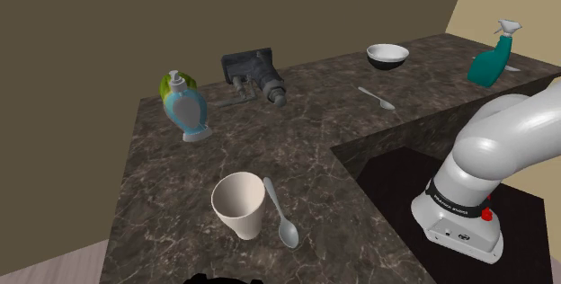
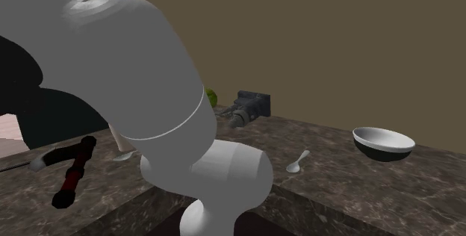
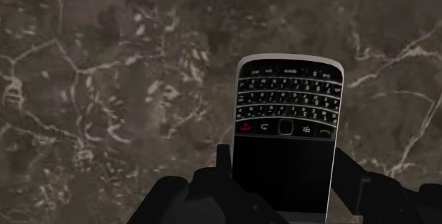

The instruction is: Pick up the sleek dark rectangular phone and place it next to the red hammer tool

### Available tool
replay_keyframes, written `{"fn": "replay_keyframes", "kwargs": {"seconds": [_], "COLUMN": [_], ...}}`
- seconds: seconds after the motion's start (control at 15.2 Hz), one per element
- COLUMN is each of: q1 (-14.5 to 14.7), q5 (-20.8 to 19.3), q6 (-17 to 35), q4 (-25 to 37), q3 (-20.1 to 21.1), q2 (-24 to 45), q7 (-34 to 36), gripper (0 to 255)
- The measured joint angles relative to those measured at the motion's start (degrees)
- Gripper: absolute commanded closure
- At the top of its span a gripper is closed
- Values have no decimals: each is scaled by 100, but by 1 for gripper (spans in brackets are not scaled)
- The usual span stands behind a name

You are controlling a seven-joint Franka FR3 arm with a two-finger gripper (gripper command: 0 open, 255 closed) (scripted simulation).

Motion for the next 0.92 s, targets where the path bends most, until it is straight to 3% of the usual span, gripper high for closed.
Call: {"fn": "replay_keyframes", "kwargs": {"seconds": [0.33, 0.4, 0.79, 0.92], "q1": [-19, -19, -19, 231], "q5": [16, 17, 17, -145], "q6": [17, 18, 18, -149], "q4": [-4, -4, -4, 28], "q3": [26, 27, 27, -275], "q2": [-8, -9, -9, 84], "q7": [-8, -8, -8, 95], "gripper": [255, 0, 0, 0]}}
